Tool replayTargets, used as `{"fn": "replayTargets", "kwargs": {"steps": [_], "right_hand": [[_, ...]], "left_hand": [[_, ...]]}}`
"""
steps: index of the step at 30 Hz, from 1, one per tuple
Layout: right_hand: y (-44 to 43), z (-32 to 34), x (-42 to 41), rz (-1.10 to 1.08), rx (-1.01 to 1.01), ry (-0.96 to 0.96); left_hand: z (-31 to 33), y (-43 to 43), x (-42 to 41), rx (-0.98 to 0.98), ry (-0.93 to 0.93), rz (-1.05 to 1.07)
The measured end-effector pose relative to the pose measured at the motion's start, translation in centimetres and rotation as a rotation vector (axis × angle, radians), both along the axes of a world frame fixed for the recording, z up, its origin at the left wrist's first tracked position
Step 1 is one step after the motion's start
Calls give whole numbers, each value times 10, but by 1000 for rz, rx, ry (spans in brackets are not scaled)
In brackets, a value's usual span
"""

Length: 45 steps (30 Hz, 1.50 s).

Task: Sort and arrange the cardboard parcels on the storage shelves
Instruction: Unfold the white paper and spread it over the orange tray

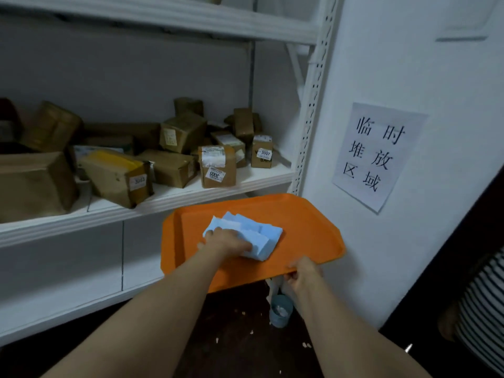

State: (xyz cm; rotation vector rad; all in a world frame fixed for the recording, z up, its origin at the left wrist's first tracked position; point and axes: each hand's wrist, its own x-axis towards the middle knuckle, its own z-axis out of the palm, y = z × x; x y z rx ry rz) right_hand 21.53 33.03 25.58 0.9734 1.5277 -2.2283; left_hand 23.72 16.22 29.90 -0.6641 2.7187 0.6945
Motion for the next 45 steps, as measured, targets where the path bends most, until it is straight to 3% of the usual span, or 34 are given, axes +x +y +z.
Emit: {"fn": "replayTargets", "kwargs": {"steps": [6,13,19,22,29,38,45], "right_hand": [[31,38,19,-70,-30,85],[39,82,17,-27,-38,208],[-7,117,11,95,-91,298],[-47,127,5,190,-103,311],[-171,141,-11,342,-141,329],[-332,147,1,489,-146,258],[-393,143,-7,541,-107,205]], "left_hand": [[37,37,26,-118,-56,-231],[94,55,58,-136,-27,-324],[115,22,67,-466,70,-331],[120,-5,69,-575,157,-282],[129,-115,72,-666,122,-178],[133,-269,88,-634,49,-101],[119,-332,76,-613,-11,-66]]}}
